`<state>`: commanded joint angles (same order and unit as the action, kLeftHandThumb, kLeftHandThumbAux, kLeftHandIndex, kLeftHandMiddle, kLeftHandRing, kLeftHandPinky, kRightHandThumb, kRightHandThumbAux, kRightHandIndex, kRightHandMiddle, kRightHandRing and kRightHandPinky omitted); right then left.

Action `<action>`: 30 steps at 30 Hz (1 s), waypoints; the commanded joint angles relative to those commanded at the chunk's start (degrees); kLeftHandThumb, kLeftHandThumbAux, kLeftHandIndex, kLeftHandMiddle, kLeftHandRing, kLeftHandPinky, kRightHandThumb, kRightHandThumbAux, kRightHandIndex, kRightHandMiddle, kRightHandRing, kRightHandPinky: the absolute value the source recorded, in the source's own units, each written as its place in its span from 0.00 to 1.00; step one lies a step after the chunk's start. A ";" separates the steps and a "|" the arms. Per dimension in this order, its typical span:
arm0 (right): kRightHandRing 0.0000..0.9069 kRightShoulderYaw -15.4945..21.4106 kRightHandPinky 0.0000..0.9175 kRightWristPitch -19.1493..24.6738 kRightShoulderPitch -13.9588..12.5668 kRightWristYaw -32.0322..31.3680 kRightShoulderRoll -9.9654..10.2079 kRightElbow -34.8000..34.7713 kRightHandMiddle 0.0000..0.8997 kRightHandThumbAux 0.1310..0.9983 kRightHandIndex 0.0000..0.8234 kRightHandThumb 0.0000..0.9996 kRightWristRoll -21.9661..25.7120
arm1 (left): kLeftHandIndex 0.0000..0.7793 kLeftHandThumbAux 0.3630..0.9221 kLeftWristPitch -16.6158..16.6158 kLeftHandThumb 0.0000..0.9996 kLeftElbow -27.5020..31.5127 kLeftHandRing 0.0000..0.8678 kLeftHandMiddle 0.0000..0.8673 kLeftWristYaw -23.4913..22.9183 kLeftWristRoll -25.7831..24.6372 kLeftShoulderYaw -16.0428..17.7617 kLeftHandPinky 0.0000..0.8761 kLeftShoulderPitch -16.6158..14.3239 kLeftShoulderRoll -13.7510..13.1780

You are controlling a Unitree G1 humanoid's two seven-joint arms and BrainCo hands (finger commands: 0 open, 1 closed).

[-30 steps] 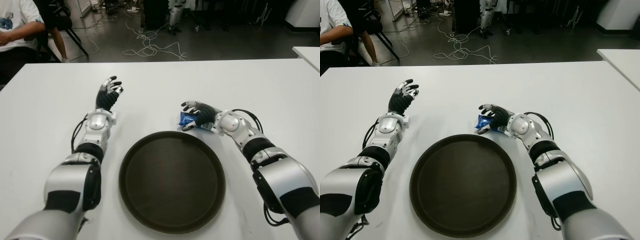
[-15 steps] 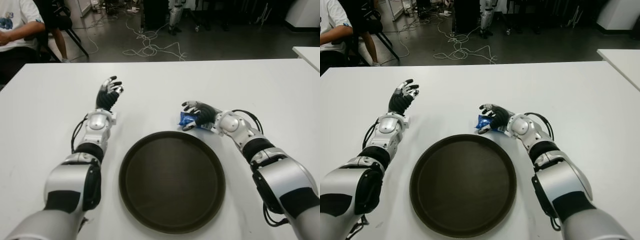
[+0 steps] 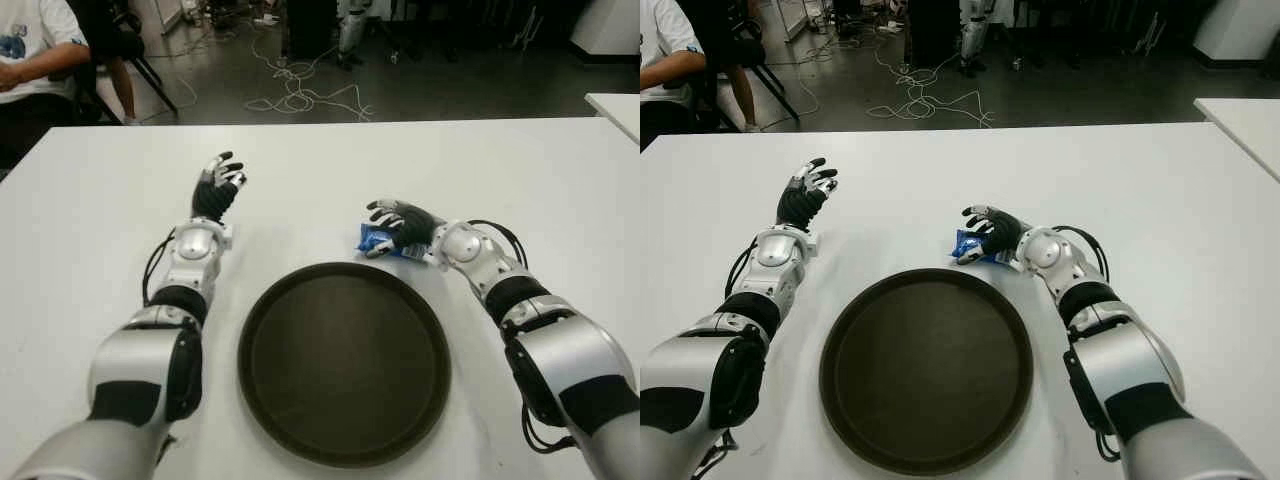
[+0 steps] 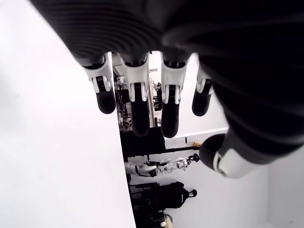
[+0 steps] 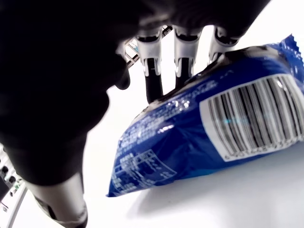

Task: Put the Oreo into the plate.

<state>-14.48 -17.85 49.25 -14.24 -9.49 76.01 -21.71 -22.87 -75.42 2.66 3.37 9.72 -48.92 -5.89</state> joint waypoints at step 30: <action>0.23 -5.63 0.18 1.49 -0.12 22.55 -0.09 -0.04 0.24 0.73 0.21 0.00 -8.55 | 0.18 0.48 -0.25 0.11 0.07 0.20 0.25 -0.18 0.19 -0.30 0.13 0.13 -0.31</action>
<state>-20.11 -16.36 49.14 8.30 -9.58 75.97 -30.26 -23.13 -75.35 2.48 3.56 9.41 -48.80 -6.20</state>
